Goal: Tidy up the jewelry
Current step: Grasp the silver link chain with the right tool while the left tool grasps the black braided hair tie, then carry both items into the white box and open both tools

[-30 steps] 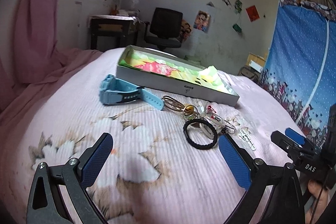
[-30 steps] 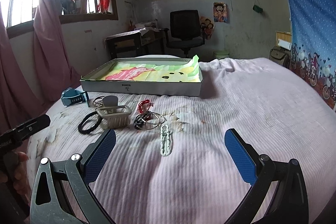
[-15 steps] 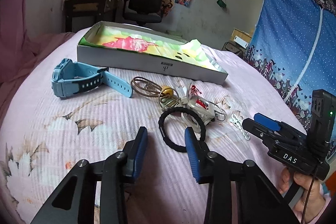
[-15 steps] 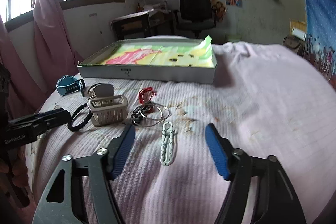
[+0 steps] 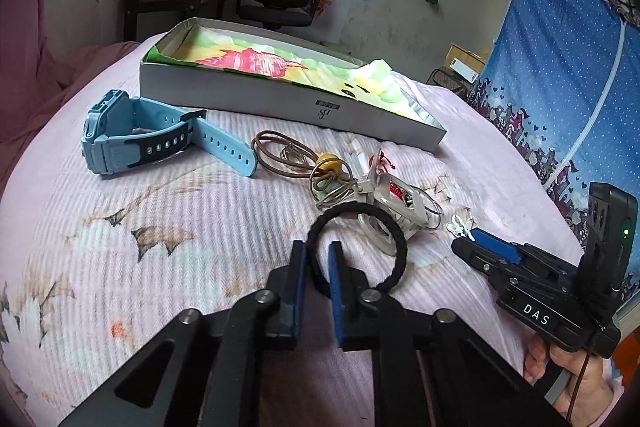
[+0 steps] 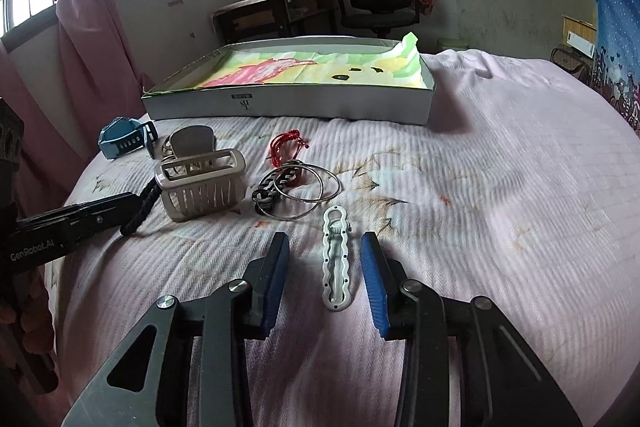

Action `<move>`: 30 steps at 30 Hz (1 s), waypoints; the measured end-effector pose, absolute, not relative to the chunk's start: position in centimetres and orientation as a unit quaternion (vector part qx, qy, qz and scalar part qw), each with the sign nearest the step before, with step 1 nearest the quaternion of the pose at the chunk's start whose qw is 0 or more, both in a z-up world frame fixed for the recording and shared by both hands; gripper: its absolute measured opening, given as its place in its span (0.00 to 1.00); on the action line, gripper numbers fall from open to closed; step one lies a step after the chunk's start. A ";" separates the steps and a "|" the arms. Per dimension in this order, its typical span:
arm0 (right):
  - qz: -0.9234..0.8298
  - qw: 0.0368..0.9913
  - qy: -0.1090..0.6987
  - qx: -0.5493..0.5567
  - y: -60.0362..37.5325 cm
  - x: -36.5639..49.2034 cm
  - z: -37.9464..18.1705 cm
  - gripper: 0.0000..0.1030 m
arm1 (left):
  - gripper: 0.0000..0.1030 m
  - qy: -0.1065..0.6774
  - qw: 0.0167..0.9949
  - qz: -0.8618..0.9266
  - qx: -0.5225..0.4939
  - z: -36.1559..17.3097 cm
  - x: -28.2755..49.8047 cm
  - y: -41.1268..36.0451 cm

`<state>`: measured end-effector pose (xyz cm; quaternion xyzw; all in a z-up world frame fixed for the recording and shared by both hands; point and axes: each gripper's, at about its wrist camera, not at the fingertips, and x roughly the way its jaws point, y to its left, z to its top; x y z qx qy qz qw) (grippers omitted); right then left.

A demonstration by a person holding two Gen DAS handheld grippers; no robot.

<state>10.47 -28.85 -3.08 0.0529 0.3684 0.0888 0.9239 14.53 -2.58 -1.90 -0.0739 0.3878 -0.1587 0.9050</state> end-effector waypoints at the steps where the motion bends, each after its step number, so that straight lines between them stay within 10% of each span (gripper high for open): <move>1: 0.088 0.923 0.371 0.053 -28.9 10.5 -3.1 0.28 | 0.06 0.387 0.906 -0.154 -0.072 -1.9 14.5 -2.6; 8: 0.082 0.921 0.374 0.070 -29.0 10.6 -3.2 0.11 | 0.05 0.371 0.915 -0.143 -0.067 -1.6 13.3 -2.6; 30: 0.121 0.957 0.253 0.071 -27.5 14.4 3.1 0.11 | 0.05 0.284 0.948 -0.115 -0.091 6.5 18.0 -0.1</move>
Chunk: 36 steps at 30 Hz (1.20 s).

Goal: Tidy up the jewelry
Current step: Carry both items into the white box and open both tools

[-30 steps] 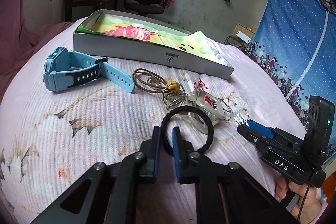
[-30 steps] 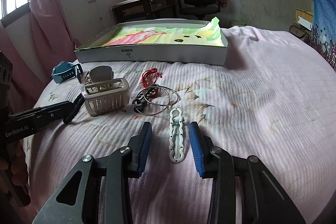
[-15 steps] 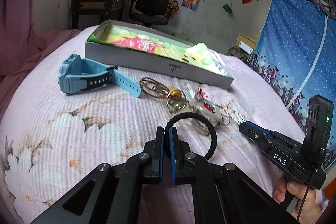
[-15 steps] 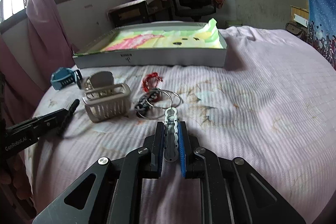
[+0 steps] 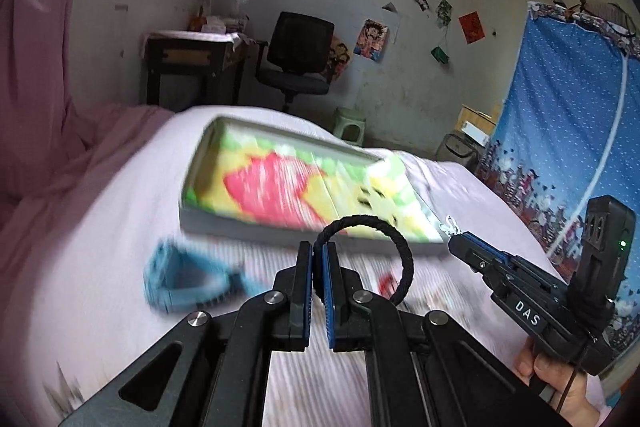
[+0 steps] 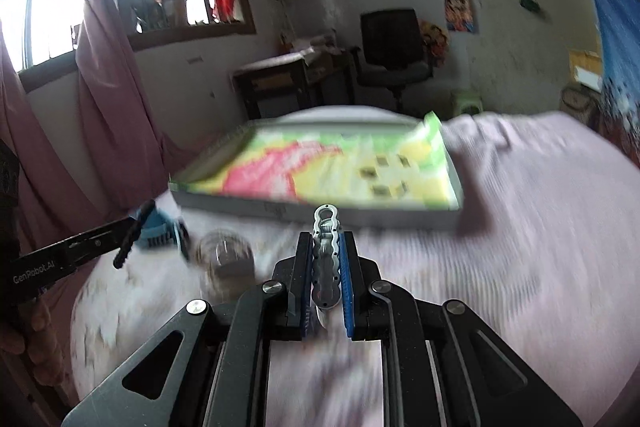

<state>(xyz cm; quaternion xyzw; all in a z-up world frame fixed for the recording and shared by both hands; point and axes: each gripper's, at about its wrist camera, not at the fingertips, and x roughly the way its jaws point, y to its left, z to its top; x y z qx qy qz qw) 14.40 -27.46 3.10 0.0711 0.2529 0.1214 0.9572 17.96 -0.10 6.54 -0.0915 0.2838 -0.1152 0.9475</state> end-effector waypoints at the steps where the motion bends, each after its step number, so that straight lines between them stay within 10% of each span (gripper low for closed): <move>1: 0.128 0.958 0.248 0.067 -27.1 15.3 3.6 0.11 | 0.05 0.285 0.948 -0.109 -0.088 7.1 19.3 0.0; 31: 0.140 0.907 0.389 0.078 -24.9 30.3 -2.0 0.13 | 0.06 0.433 0.900 -0.013 -0.045 1.3 33.2 -0.9; 36: 0.137 0.918 0.364 0.075 -25.3 29.2 -1.2 0.32 | 0.30 0.401 0.914 -0.031 -0.053 2.2 31.1 -0.8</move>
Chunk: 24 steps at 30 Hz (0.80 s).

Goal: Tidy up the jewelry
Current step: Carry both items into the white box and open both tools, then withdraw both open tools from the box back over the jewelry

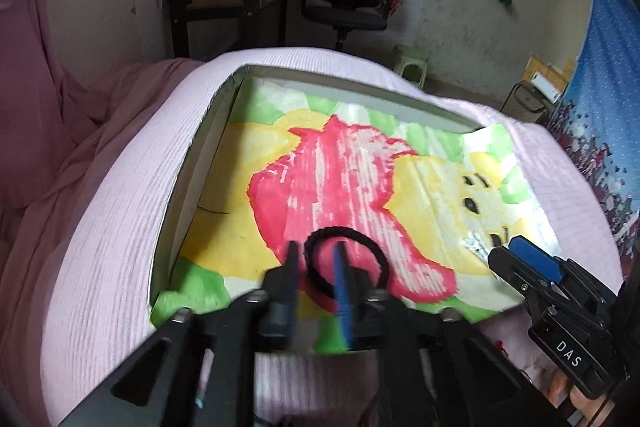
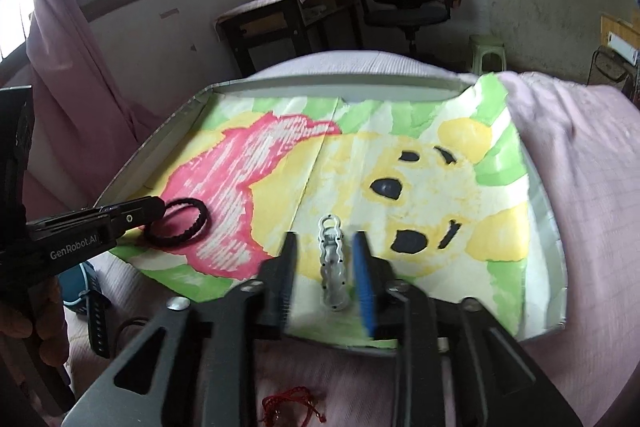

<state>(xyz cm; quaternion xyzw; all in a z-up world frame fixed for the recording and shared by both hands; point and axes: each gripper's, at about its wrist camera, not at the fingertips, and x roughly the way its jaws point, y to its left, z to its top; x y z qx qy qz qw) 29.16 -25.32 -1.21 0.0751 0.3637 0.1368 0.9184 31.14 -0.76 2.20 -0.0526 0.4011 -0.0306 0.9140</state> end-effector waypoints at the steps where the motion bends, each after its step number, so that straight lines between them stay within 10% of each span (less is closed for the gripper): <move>1: 0.136 0.921 0.358 0.073 -25.4 28.9 -1.0 0.34 | 0.37 0.394 0.917 -0.032 -0.054 2.4 30.8 -0.7; 14: 0.120 0.958 0.249 0.074 -27.4 21.0 2.7 0.87 | 0.84 0.275 0.956 -0.040 -0.097 4.3 22.4 1.0; 24: 0.116 0.970 0.201 0.071 -27.7 15.4 3.5 0.99 | 0.96 0.215 0.973 -0.026 -0.085 4.3 16.7 2.0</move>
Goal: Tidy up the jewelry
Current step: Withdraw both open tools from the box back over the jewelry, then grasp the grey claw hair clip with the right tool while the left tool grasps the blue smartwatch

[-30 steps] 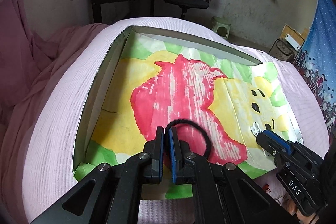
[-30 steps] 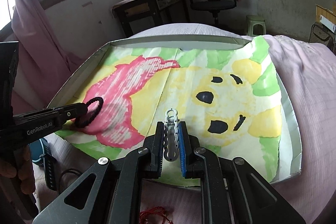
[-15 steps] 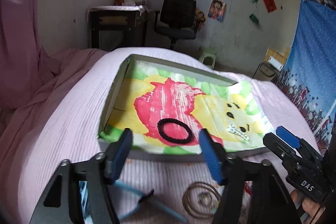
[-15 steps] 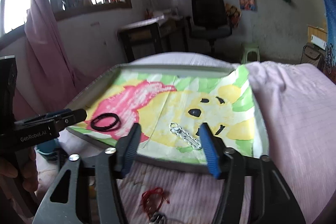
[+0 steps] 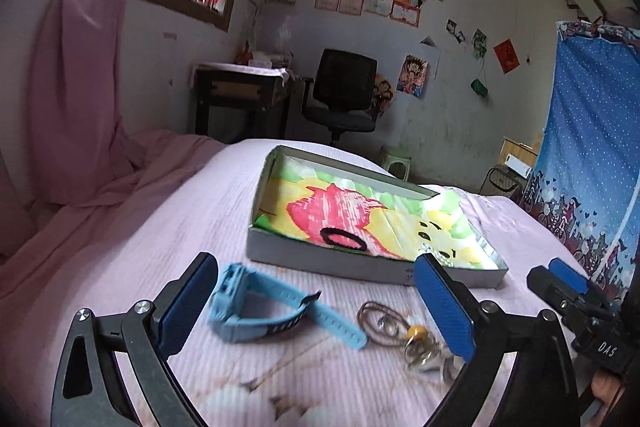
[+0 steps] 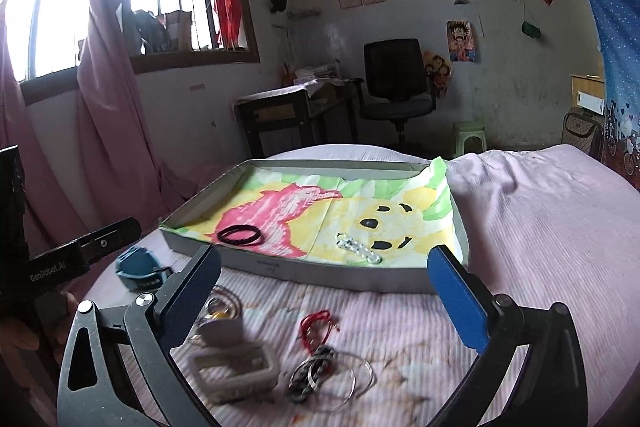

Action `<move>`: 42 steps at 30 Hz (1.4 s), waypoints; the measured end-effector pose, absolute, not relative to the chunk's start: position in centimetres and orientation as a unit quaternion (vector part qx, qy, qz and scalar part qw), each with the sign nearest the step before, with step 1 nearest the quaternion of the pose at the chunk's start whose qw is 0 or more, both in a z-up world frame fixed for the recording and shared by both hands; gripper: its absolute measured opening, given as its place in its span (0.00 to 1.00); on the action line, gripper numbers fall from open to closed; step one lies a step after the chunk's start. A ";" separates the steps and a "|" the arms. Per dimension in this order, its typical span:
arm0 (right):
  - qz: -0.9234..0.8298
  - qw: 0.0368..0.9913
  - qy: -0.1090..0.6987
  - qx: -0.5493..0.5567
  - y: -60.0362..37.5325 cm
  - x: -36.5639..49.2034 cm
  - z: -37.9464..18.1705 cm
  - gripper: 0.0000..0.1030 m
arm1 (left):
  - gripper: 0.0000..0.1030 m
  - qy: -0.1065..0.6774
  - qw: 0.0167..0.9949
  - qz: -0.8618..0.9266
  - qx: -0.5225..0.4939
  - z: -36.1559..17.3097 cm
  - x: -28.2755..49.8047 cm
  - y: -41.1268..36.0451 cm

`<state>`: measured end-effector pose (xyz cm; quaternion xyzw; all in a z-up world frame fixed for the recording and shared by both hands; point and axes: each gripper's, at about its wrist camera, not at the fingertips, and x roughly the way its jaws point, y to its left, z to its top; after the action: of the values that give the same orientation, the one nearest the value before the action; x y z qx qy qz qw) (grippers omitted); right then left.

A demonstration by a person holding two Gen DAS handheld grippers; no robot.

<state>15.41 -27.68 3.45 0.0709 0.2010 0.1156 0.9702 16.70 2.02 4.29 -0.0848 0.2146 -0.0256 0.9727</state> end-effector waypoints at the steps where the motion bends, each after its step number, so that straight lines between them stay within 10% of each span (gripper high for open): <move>1: 0.115 0.971 0.199 0.068 -27.5 14.9 3.5 0.99 | 0.96 0.213 0.973 -0.026 -0.082 4.2 16.2 2.2; 42: 0.196 0.923 0.330 0.032 -23.8 12.5 -1.0 0.99 | 0.96 0.295 0.954 0.005 -0.062 -0.7 14.3 5.9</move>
<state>12.53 -23.81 -1.02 0.0320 0.3304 0.1960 0.9227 14.29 5.89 -0.71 -0.0619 0.2948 0.0054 0.9535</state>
